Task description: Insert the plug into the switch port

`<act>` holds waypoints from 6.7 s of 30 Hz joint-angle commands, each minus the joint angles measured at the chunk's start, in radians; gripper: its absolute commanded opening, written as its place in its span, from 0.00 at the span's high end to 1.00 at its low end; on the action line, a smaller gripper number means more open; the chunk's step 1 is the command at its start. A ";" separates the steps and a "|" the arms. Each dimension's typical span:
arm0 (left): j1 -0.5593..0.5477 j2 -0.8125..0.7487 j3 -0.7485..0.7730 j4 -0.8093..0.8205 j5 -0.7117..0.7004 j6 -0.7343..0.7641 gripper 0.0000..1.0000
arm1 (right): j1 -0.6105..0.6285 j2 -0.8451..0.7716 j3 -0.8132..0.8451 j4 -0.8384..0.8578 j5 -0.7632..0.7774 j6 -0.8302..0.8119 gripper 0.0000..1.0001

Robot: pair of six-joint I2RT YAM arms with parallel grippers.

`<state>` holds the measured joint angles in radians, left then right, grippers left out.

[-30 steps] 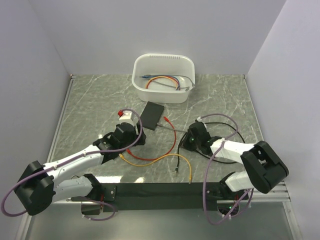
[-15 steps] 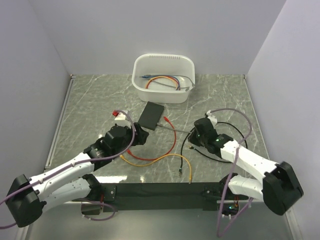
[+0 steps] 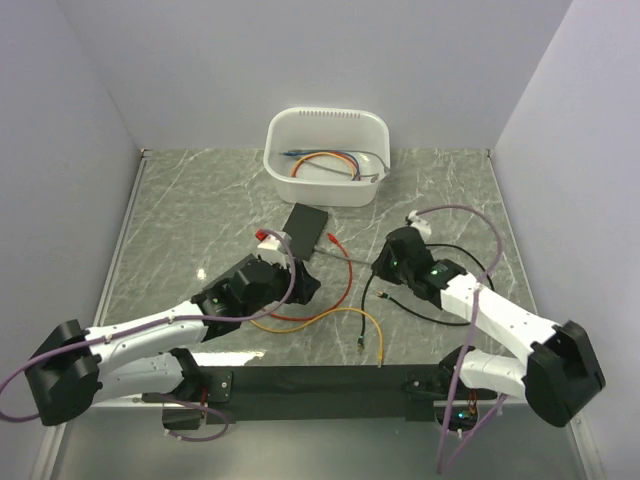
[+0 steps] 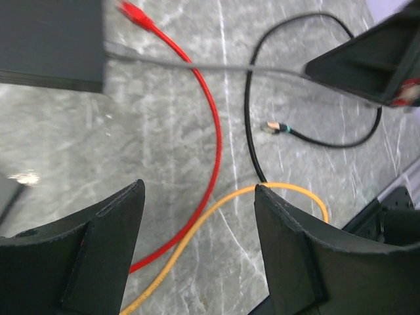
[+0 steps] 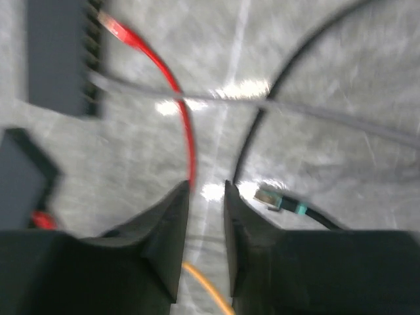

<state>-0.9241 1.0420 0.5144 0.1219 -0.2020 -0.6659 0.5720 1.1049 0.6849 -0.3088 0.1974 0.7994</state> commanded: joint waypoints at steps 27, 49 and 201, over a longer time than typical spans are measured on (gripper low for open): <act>-0.139 0.414 0.065 0.278 0.007 -0.009 0.31 | 0.325 0.251 0.008 -0.128 0.091 0.079 0.47; -0.139 0.290 -0.025 0.282 -0.048 -0.020 0.32 | 0.516 0.147 -0.045 -0.277 0.197 0.273 0.48; 0.149 -0.298 0.268 -0.495 0.748 -0.189 0.96 | 0.752 -0.240 0.114 0.201 0.091 -0.772 0.38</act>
<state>-0.7830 0.7719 0.7143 -0.3561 0.4782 -0.8295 1.3102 0.8604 0.7704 -0.1570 0.2859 0.0631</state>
